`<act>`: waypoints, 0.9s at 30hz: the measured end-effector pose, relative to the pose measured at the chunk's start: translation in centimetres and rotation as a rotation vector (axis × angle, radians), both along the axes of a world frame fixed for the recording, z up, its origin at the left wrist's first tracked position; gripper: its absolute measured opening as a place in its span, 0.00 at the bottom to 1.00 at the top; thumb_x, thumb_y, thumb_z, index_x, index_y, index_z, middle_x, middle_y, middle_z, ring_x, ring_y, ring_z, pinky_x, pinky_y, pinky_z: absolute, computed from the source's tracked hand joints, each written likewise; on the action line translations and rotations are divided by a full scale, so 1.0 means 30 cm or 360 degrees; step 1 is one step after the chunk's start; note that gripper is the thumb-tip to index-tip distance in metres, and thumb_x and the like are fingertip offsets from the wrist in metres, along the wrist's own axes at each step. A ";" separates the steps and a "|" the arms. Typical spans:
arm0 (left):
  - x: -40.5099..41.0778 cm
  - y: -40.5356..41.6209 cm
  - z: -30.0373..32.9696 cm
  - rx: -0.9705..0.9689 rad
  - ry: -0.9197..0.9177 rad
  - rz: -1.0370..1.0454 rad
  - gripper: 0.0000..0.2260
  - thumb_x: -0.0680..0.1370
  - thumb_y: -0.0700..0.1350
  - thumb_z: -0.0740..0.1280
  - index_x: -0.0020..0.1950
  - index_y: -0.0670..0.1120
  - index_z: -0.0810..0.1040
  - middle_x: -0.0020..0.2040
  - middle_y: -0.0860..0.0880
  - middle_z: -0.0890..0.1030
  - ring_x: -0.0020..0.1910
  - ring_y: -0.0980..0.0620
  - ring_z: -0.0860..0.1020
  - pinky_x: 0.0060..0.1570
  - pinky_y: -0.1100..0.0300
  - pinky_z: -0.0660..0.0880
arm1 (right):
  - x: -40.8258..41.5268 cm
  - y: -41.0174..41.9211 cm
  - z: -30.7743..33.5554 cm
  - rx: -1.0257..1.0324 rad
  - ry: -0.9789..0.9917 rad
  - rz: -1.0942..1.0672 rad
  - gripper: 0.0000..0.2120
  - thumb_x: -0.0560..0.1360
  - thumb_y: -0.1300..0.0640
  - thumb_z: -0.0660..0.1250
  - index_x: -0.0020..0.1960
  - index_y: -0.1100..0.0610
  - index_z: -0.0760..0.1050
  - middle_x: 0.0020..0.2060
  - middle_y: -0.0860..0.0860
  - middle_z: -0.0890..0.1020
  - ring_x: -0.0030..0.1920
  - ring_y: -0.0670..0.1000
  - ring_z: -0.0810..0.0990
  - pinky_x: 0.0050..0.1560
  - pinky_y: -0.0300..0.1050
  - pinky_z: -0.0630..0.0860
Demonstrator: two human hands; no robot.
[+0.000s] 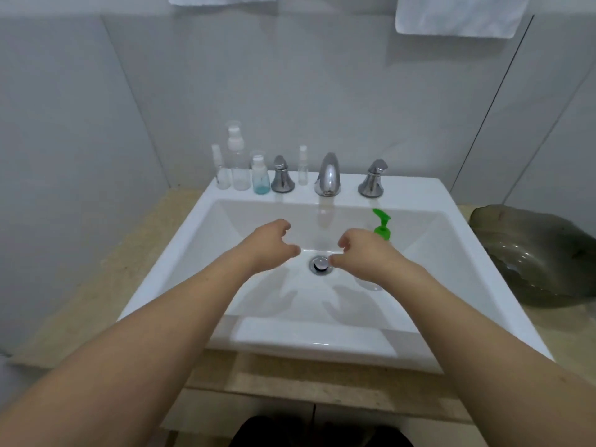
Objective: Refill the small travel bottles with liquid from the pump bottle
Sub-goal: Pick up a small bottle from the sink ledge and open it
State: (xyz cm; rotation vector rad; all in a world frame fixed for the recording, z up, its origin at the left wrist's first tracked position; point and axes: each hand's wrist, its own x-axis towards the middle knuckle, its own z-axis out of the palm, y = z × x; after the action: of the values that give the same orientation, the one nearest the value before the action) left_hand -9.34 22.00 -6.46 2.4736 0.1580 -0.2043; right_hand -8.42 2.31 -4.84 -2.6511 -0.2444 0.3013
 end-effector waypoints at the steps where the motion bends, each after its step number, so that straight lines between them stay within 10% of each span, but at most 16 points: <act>1: 0.004 0.025 0.028 0.0015 -0.0052 0.0028 0.29 0.81 0.50 0.69 0.80 0.46 0.64 0.77 0.47 0.69 0.72 0.47 0.71 0.67 0.55 0.69 | 0.004 0.031 0.006 0.0027 -0.0017 0.0020 0.21 0.73 0.49 0.68 0.63 0.56 0.73 0.57 0.52 0.78 0.54 0.54 0.78 0.55 0.49 0.76; 10: 0.187 0.047 0.261 0.0332 -0.0873 0.0025 0.16 0.80 0.43 0.64 0.69 0.45 0.76 0.64 0.47 0.80 0.62 0.43 0.77 0.62 0.50 0.73 | 0.093 0.153 -0.007 0.0197 0.0015 0.0044 0.26 0.74 0.50 0.67 0.70 0.54 0.68 0.64 0.52 0.74 0.59 0.53 0.76 0.57 0.48 0.75; 18: 0.496 -0.005 0.285 0.1086 -0.0666 -0.0057 0.19 0.81 0.45 0.62 0.73 0.46 0.71 0.68 0.43 0.76 0.68 0.40 0.70 0.66 0.48 0.64 | 0.202 0.179 -0.073 0.0162 0.0055 0.0061 0.25 0.75 0.50 0.66 0.70 0.54 0.68 0.65 0.52 0.74 0.62 0.52 0.75 0.58 0.45 0.73; 27: 0.604 -0.006 0.249 0.1225 -0.0664 -0.0094 0.13 0.79 0.40 0.62 0.61 0.49 0.80 0.53 0.46 0.83 0.57 0.43 0.76 0.63 0.50 0.62 | 0.262 0.184 -0.114 0.0152 0.0059 0.0086 0.24 0.75 0.49 0.66 0.69 0.53 0.68 0.63 0.51 0.75 0.61 0.52 0.75 0.57 0.45 0.73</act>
State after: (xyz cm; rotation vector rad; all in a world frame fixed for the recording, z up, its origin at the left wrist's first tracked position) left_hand 8.79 21.82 1.00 3.2124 -0.0272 0.4316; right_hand -0.57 7.84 -8.26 -2.5457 -0.3110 0.3470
